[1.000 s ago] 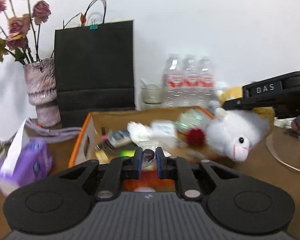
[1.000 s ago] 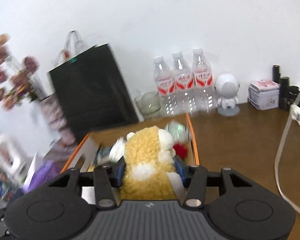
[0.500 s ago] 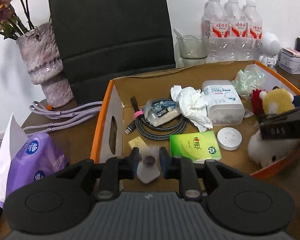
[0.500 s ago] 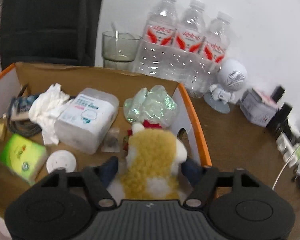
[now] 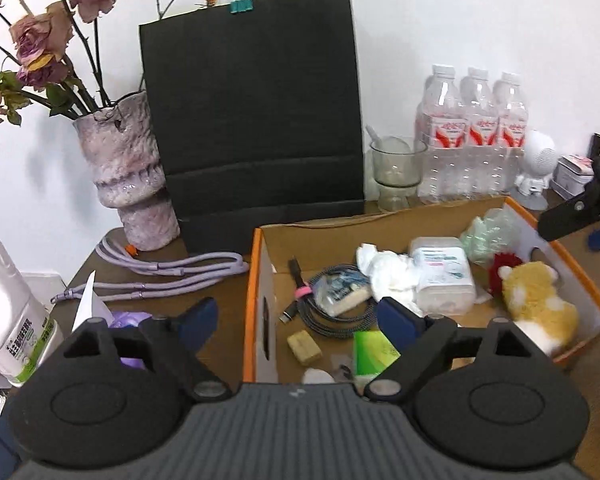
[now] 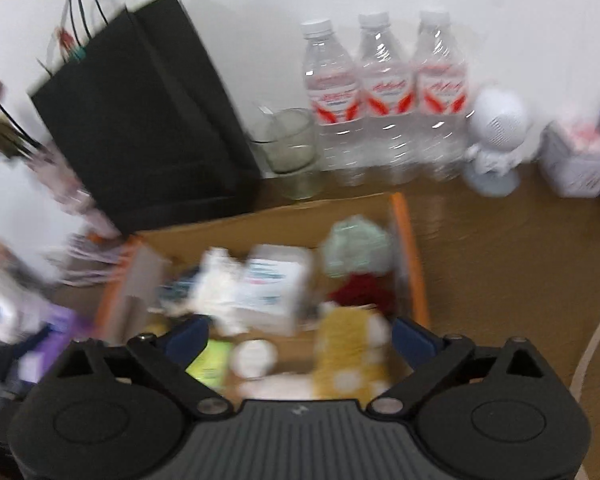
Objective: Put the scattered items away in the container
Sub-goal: 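Lower the wrapper and plush hamster into the box and open both tools, then withdraw both tools from the box back over the table, then grasp the lavender cloth pouch with the left tool while the right tool grasps a clear wrapper, then carry the pouch and wrapper into the box and open both tools, then withdraw both tools from the box back over the table, then grasp the white bottle cap with the right tool while the left tool grasps a small black item, then carry the cap and black item over the cardboard box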
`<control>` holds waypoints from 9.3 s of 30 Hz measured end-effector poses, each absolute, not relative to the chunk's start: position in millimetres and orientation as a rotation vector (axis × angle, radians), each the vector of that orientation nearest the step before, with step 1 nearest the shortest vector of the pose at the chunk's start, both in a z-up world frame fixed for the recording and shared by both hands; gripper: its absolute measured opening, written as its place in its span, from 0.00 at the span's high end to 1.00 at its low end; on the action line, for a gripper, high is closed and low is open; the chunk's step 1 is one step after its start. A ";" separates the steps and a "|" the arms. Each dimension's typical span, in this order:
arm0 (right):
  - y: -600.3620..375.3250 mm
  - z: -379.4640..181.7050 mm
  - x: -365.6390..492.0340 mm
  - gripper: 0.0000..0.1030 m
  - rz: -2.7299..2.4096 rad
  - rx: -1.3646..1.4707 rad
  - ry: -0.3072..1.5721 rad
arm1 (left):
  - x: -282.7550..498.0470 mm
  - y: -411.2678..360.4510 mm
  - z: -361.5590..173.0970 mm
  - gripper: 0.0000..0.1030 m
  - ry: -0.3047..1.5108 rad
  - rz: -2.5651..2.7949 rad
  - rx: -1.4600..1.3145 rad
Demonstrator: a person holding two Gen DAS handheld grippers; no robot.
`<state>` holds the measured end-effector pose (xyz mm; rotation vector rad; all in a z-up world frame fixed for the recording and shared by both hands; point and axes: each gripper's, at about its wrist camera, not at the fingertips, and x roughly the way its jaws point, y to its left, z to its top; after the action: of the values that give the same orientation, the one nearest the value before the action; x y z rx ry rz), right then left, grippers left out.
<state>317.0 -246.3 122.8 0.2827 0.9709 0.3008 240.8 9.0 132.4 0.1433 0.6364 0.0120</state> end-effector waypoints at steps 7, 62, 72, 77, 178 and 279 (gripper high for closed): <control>-245.2 116.0 276.5 0.04 0.299 0.288 1.003 | 197.4 2.1 140.5 0.00 0.541 0.040 0.148; -275.4 -3.5 113.6 0.82 0.045 0.024 0.721 | 127.0 50.3 13.7 0.59 0.648 -0.171 0.101; -240.8 -1.3 71.0 0.87 0.224 0.047 0.704 | 41.0 0.4 22.1 0.96 0.544 -0.089 0.160; -229.6 20.6 21.6 0.87 0.303 0.076 0.624 | -34.6 -8.4 50.2 0.96 0.410 -0.086 0.046; -226.2 35.9 -15.9 0.03 0.348 0.111 0.503 | -59.9 60.9 57.2 0.00 0.500 0.040 -0.176; -238.9 16.3 -148.5 0.62 0.233 0.104 0.147 | -161.1 -46.7 48.6 0.82 0.017 -0.043 -0.026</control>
<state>-148.5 -238.9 16.3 0.1038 0.1471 0.2333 -161.1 -46.7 48.6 -0.0256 0.0168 -0.0432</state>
